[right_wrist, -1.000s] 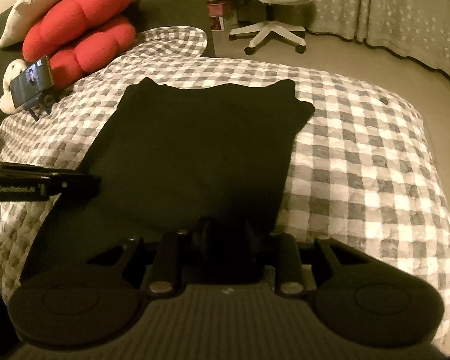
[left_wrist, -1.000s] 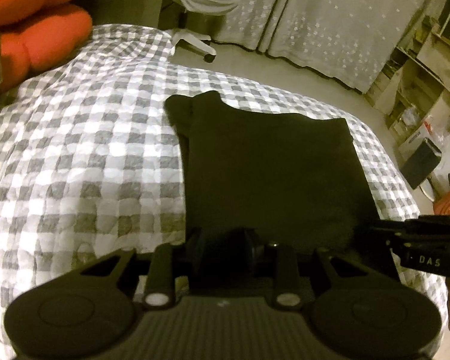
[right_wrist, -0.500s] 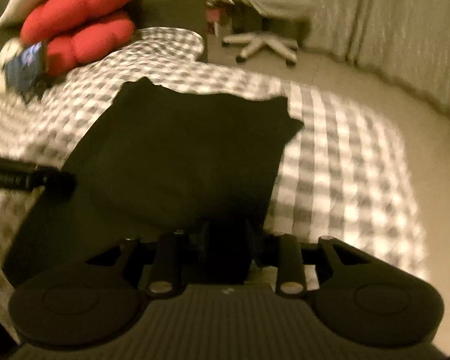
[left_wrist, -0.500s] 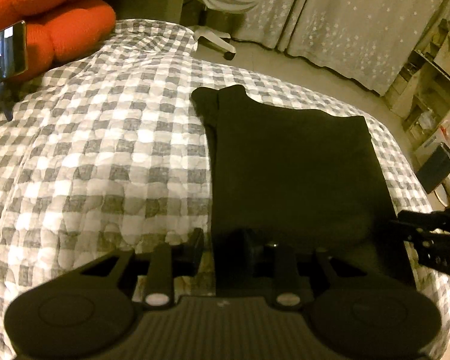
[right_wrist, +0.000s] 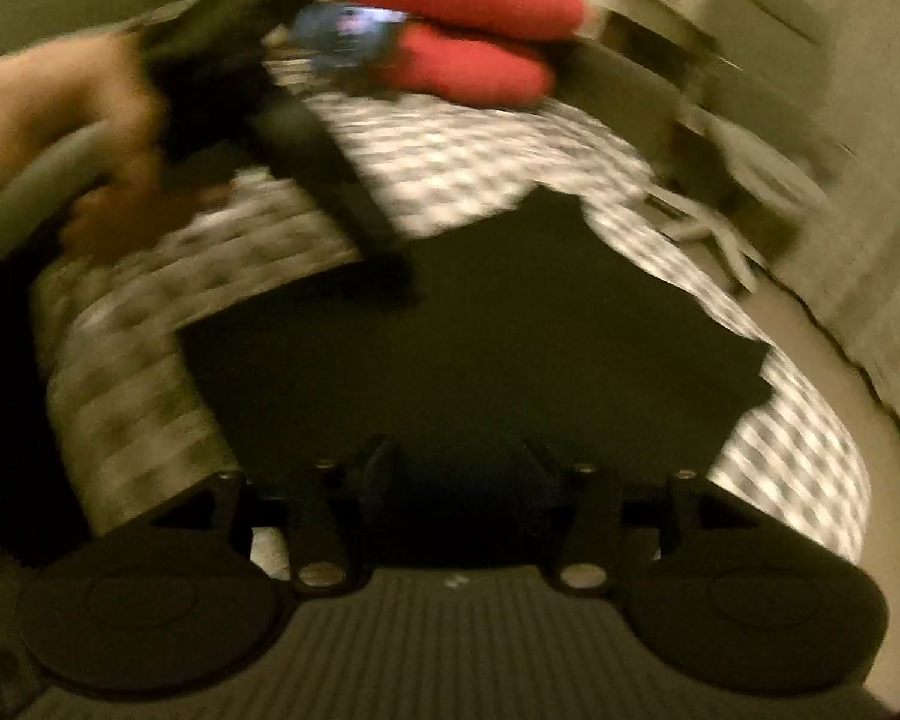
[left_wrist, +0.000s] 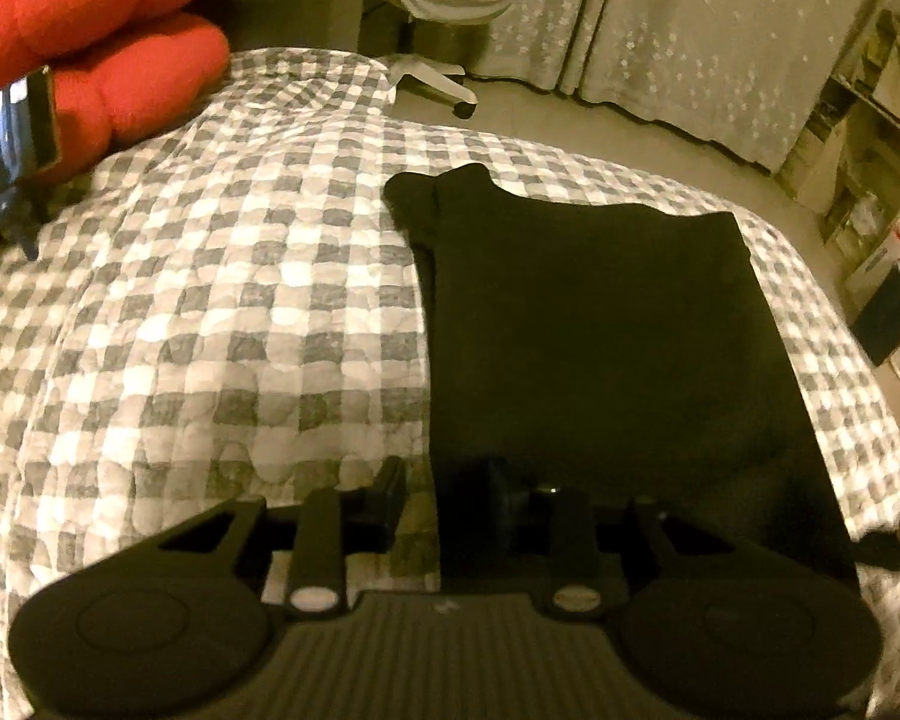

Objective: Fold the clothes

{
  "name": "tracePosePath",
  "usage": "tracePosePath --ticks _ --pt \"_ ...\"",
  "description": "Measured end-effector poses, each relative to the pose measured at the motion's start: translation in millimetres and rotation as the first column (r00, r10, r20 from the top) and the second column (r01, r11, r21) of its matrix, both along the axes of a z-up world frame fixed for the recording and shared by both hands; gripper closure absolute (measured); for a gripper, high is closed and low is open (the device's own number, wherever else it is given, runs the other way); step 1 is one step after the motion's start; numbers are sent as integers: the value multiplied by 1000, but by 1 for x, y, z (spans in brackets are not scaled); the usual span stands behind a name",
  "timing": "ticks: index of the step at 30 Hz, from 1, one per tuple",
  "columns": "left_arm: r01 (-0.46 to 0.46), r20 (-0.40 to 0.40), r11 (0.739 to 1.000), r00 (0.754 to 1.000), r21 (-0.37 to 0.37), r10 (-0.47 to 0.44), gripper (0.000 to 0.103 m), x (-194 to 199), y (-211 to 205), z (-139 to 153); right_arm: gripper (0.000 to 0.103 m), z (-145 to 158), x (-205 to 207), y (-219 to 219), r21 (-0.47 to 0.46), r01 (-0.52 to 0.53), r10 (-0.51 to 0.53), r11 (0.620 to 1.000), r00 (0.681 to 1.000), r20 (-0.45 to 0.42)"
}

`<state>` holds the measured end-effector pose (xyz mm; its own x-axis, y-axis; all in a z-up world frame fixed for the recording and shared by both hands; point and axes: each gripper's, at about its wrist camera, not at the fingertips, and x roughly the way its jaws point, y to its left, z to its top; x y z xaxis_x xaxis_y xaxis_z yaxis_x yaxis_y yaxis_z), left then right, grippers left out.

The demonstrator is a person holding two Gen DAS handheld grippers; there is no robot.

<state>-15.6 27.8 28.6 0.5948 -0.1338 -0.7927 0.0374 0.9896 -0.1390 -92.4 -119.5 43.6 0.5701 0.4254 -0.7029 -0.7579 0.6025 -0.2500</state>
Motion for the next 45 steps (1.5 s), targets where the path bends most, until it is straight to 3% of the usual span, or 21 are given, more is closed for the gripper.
tracePosePath --ticks 5,9,13,16,18,21,28,36,45 --pt "-1 0 1000 1000 6 1 69 2 -2 0 38 0 -31 6 -24 -189 190 982 981 31" --pt "2 0 1000 1000 9 -2 69 2 -2 0 40 -6 -40 10 -62 -255 257 965 966 24" --pt "7 2 1000 1000 13 -7 69 2 -2 -1 49 -16 -38 11 -123 -232 235 965 972 10" --pt "16 6 999 1000 29 -16 69 1 -4 -1 62 -20 -40 10 -151 -241 247 959 969 18" --pt "18 7 999 1000 37 -18 69 0 -6 -1 80 -19 -42 12 -154 -254 261 955 965 24" --pt "21 5 999 1000 36 -21 68 1 -6 -1 88 -18 -42 10 -142 -258 264 956 964 24" --pt "26 -5 999 1000 32 -26 65 1 -4 0 90 -4 -37 4 -47 -227 230 973 972 50" --pt "28 -3 998 1000 63 -28 61 -2 -5 3 91 0 -33 1 -15 -200 201 980 977 69" --pt "68 75 995 994 71 -74 55 -21 -2 26 91 8 -19 -11 58 -143 140 988 989 57"
